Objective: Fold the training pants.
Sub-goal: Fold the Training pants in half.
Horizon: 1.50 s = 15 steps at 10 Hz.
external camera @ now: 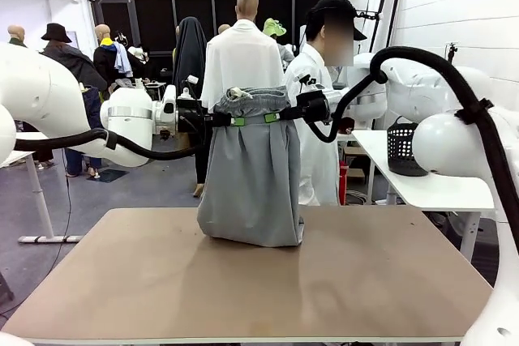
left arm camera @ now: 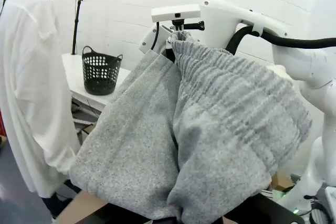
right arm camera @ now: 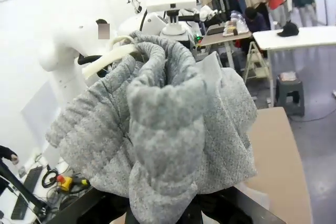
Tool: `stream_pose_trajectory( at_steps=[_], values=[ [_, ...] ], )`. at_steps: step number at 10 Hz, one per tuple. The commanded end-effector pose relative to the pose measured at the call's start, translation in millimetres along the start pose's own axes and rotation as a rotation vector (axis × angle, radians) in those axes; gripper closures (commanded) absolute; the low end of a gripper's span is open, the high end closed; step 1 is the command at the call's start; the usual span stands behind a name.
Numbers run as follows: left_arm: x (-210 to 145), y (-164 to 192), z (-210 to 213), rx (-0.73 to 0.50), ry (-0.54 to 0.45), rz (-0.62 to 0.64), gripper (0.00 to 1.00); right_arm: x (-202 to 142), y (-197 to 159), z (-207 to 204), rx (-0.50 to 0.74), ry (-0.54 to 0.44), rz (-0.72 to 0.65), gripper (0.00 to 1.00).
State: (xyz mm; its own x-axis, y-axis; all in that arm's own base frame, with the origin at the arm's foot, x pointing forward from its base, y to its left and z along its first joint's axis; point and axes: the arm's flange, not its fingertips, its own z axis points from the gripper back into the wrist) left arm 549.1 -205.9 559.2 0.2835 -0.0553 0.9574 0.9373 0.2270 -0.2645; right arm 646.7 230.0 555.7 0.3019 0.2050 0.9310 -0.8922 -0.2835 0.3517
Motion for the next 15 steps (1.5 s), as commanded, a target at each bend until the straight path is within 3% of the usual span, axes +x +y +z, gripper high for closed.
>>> stream_pose_trajectory(
  at_steps=[1,6,8,9,13,15],
  values=[
    [-17.5,-6.8,22.7,-0.012,0.018,0.053,1.0,-19.5,31.5,1.6,-0.025,-0.039,-0.05,1.0],
    [-75.9,-25.7,25.5,-0.045,-0.043,0.154,1.0,-83.1,37.5,-17.9,0.001,-0.12,-0.151,1.0],
    [-62.5,-26.1,23.8,-0.063,-0.03,0.116,1.0,-81.4,26.7,-27.1,0.014,-0.066,-0.159,1.0],
    [-78.6,-24.4,8.2,-0.064,-0.01,0.173,1.0,-81.4,26.7,-27.1,0.014,-0.066,-0.159,1.0],
    [-79.1,-25.6,7.1,-0.065,-0.006,0.171,1.0,-87.7,25.7,-31.9,0.017,-0.068,-0.17,1.0],
    [-94.1,-43.5,6.6,-0.116,-0.007,0.232,1.0,-100.7,41.4,-36.0,0.082,-0.068,-0.196,1.0]
  ],
)
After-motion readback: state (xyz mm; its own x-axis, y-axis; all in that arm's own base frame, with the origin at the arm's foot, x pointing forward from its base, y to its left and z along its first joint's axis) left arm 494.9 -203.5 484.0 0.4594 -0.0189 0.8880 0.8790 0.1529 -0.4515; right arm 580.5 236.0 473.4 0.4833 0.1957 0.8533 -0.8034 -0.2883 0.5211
